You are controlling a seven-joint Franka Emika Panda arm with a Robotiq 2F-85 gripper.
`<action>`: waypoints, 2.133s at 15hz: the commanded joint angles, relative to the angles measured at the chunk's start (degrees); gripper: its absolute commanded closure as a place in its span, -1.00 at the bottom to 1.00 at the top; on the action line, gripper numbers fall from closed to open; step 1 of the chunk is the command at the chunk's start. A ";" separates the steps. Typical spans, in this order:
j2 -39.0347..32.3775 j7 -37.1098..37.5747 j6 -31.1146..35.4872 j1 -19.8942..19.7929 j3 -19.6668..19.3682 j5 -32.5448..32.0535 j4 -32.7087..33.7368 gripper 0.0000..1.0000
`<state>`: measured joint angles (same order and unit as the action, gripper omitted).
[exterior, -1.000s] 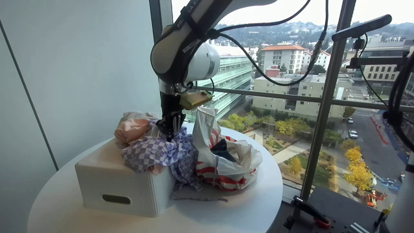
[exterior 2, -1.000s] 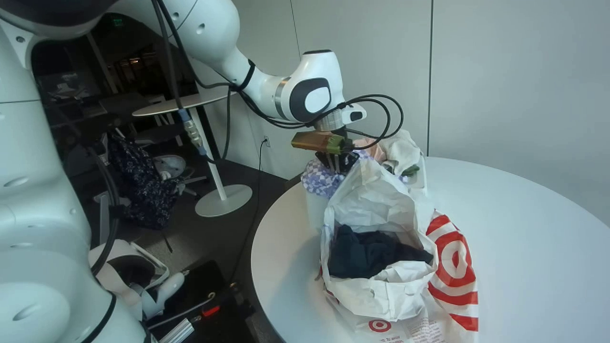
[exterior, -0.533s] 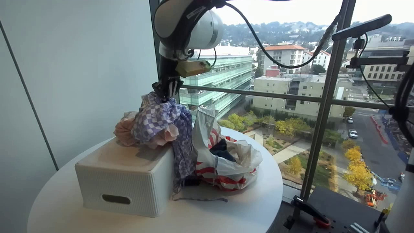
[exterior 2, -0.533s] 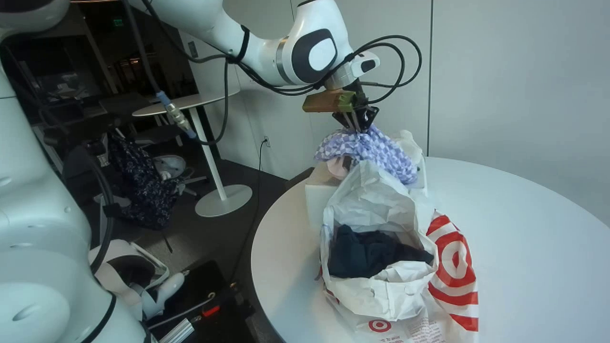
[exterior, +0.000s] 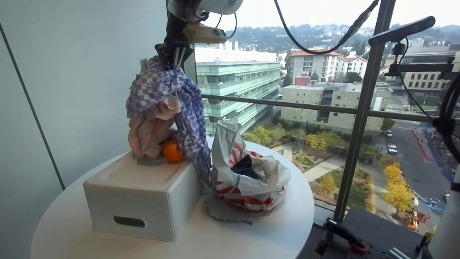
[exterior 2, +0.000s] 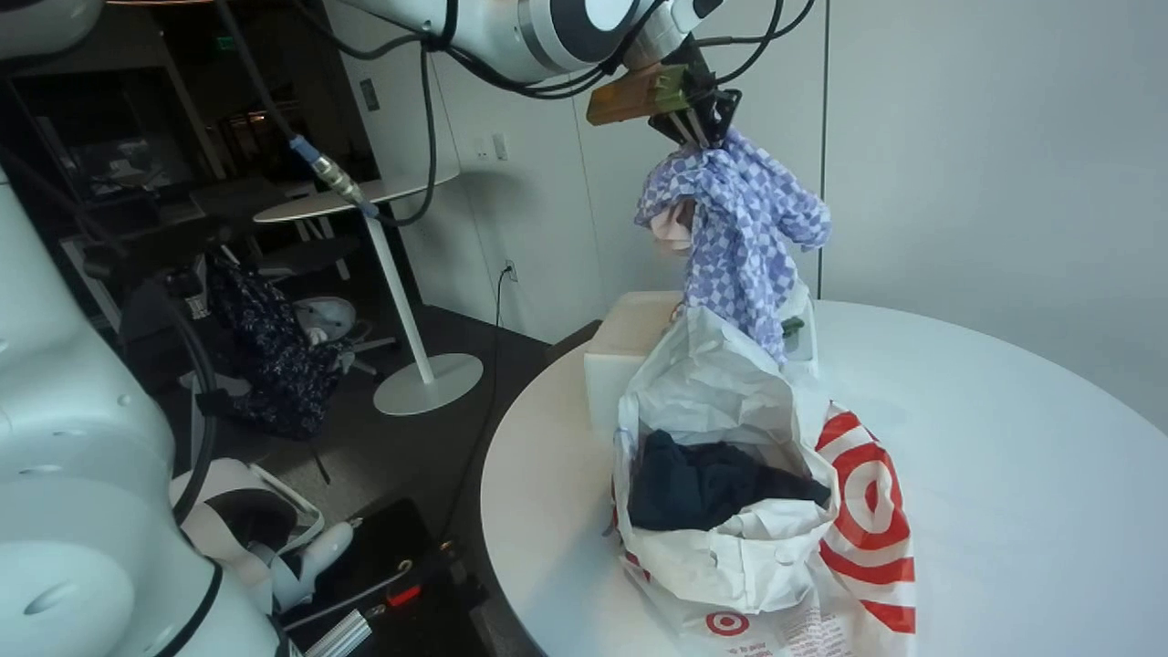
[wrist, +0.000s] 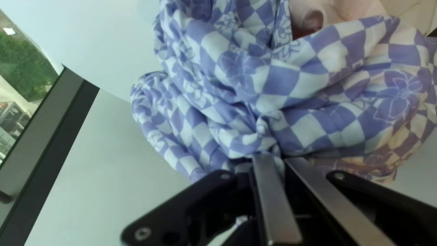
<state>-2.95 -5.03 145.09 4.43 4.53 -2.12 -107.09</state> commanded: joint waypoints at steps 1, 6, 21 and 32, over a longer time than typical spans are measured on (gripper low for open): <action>1.32 0.92 3.06 0.68 0.73 0.65 4.00 0.96; 2.25 2.05 7.19 2.01 2.13 0.26 7.86 0.96; -5.02 -4.21 6.80 4.75 4.64 -2.18 -7.34 0.96; -4.33 -7.37 4.71 4.07 5.12 -1.14 -10.51 -0.42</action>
<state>-9.89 -10.60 150.79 9.30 9.31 -4.05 -117.18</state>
